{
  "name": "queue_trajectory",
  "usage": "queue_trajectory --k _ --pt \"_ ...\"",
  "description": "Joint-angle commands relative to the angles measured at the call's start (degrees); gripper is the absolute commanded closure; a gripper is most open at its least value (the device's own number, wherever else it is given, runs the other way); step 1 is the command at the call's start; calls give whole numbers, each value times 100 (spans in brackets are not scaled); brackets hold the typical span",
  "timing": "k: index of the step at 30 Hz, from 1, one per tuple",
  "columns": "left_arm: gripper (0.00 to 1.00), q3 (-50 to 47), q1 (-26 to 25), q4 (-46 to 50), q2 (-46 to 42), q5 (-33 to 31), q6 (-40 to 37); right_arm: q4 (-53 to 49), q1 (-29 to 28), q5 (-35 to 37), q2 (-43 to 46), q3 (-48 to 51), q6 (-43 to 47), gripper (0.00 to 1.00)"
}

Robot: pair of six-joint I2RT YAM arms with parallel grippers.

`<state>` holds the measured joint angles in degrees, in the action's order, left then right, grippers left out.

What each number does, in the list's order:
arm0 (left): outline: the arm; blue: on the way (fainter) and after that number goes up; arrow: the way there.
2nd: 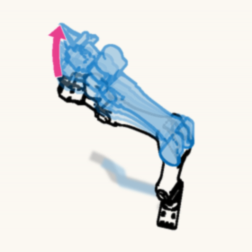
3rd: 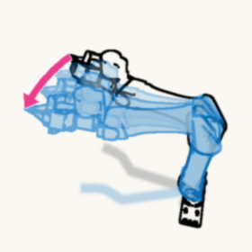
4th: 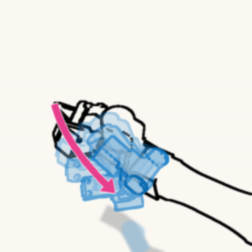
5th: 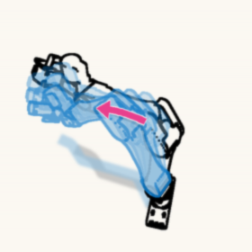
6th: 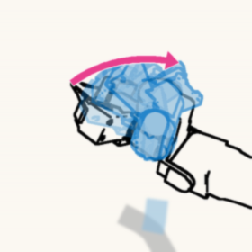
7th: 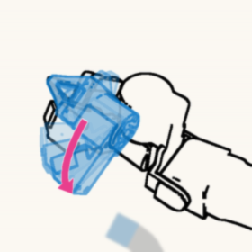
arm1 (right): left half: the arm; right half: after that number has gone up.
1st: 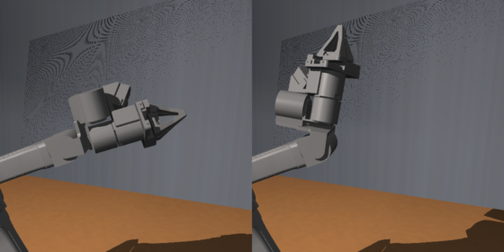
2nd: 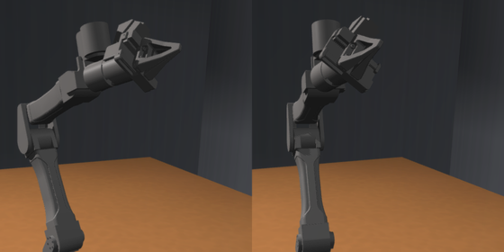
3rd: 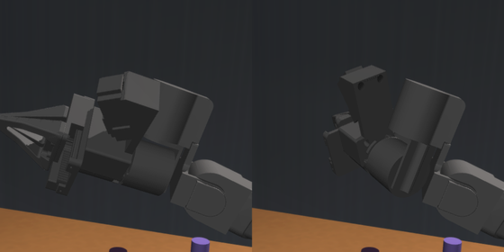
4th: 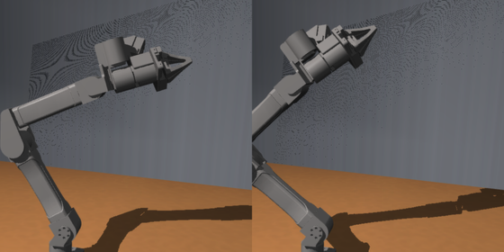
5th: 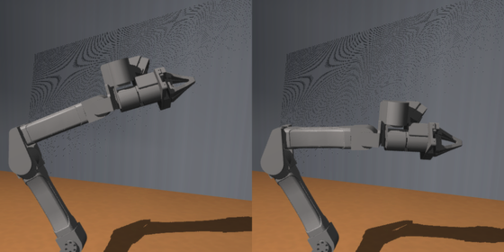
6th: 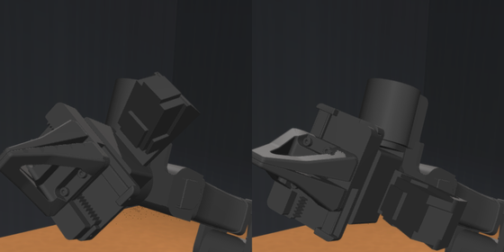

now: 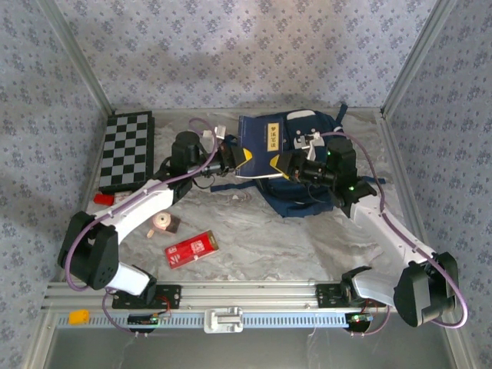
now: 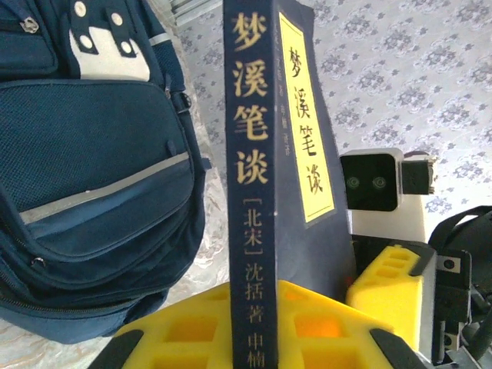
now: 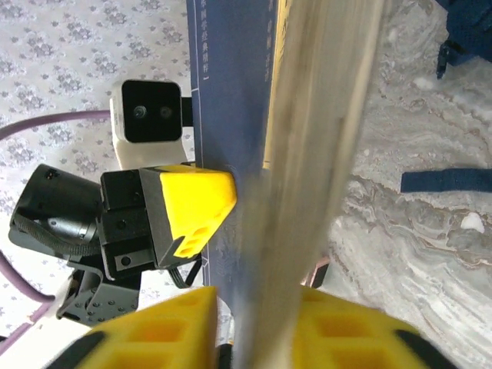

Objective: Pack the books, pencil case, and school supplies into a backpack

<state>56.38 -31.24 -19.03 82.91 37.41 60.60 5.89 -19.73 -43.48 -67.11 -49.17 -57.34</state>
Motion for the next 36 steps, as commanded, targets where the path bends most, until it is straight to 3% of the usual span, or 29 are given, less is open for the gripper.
queue_trajectory --k 1,3,9,11,14,18,21,26,36 --pt "100 300 -92 283 -198 -47 -432 -430 38 40 83 -87 440 89" --pt "100 376 -120 465 -198 -45 -588 -868 67 209 177 -181 745 100" --pt "60 669 -248 1367 -224 -322 -1663 -1998 351 778 639 -284 1368 100" --pt "55 909 -335 2069 -181 -602 -2368 -2450 454 1073 842 -334 1626 100" --pt "51 1161 -607 2677 -58 -1160 -3518 -3074 693 1367 1191 -313 1836 100" --pt "47 1263 -860 2641 337 -1386 -4601 -3648 1249 1548 1663 -157 1891 100" --pt "43 1605 -976 2767 829 -1559 -5143 -4206 1659 1815 2029 -90 1967 100" --pt "37 2346 -1281 3110 1730 -1639 -5967 -4805 2495 1608 2427 12 2080 100" --pt "28 4185 -2073 3954 3503 -2776 -7226 -5582 4002 1320 2661 71 2681 100"
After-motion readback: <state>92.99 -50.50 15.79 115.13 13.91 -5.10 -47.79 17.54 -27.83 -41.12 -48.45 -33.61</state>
